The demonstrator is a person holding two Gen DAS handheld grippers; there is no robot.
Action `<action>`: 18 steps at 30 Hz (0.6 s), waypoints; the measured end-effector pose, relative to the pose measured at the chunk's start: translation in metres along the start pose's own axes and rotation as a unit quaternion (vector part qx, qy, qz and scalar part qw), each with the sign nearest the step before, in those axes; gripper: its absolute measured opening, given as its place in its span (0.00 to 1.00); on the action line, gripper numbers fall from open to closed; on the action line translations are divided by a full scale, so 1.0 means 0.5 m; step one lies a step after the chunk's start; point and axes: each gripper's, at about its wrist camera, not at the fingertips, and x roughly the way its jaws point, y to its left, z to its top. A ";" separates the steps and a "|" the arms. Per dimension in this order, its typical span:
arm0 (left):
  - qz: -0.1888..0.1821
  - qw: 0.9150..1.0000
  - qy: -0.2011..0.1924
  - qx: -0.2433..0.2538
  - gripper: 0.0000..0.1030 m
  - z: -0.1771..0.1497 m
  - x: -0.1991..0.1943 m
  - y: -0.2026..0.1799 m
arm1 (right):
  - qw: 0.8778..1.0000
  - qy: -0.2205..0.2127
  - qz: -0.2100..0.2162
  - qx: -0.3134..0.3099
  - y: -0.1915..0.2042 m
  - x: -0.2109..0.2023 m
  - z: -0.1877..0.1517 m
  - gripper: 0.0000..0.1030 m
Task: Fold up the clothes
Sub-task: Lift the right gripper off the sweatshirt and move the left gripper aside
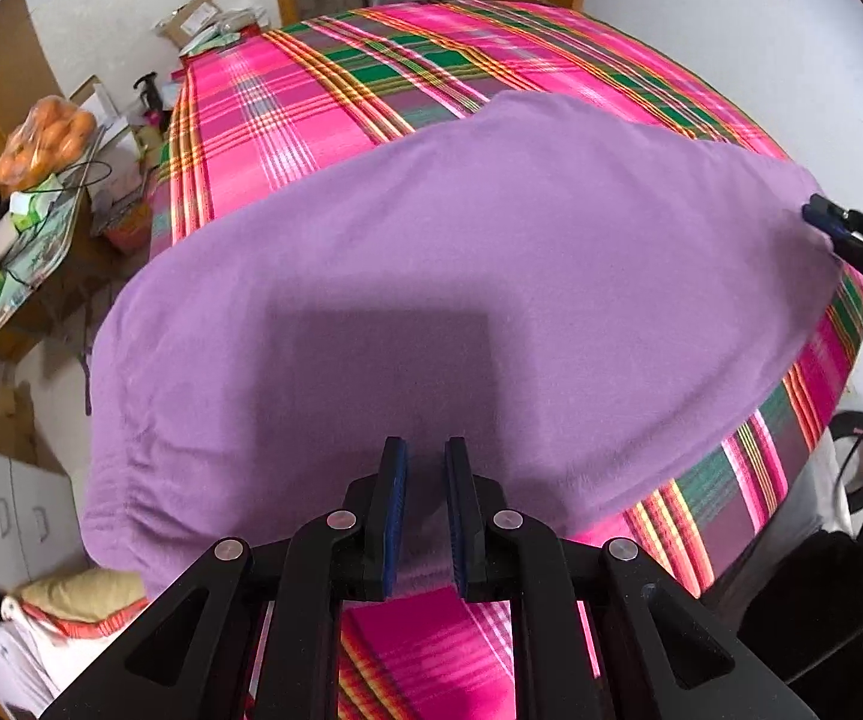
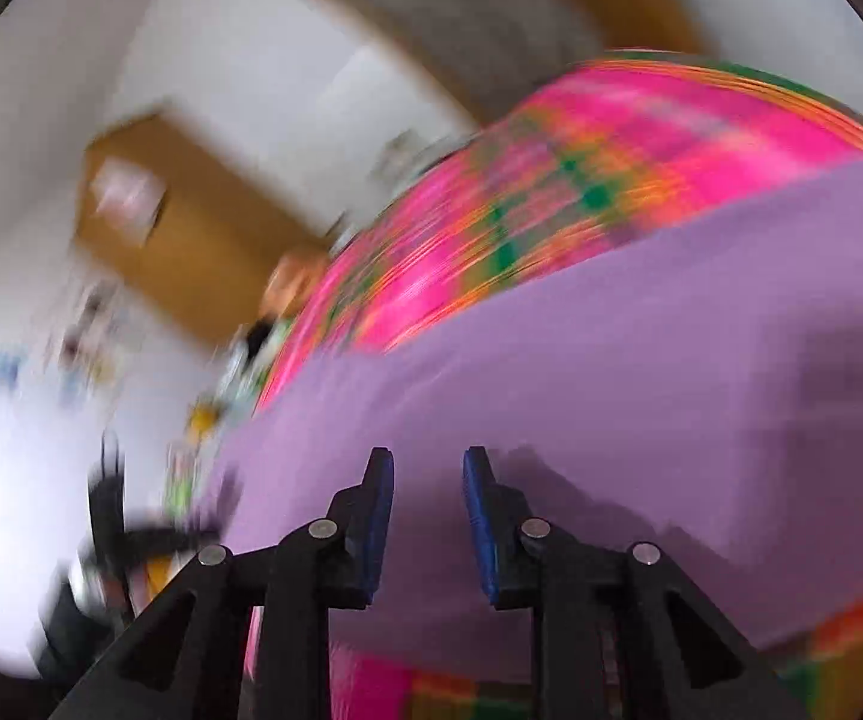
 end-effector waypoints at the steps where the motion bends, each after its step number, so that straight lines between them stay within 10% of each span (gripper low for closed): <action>1: 0.002 1.000 -0.001 0.008 0.13 -0.006 -0.001 -0.008 | 1.000 0.015 0.005 -0.025 0.015 0.016 -0.015 0.25; 5: 0.002 1.000 -0.003 0.023 0.13 -0.031 -0.009 -0.029 | 0.984 0.016 -0.015 -0.177 0.067 0.004 -0.086 0.21; 18: 0.033 0.998 -0.041 -0.039 0.13 -0.042 -0.052 0.016 | 0.951 0.021 -0.088 -0.297 0.146 0.049 -0.139 0.18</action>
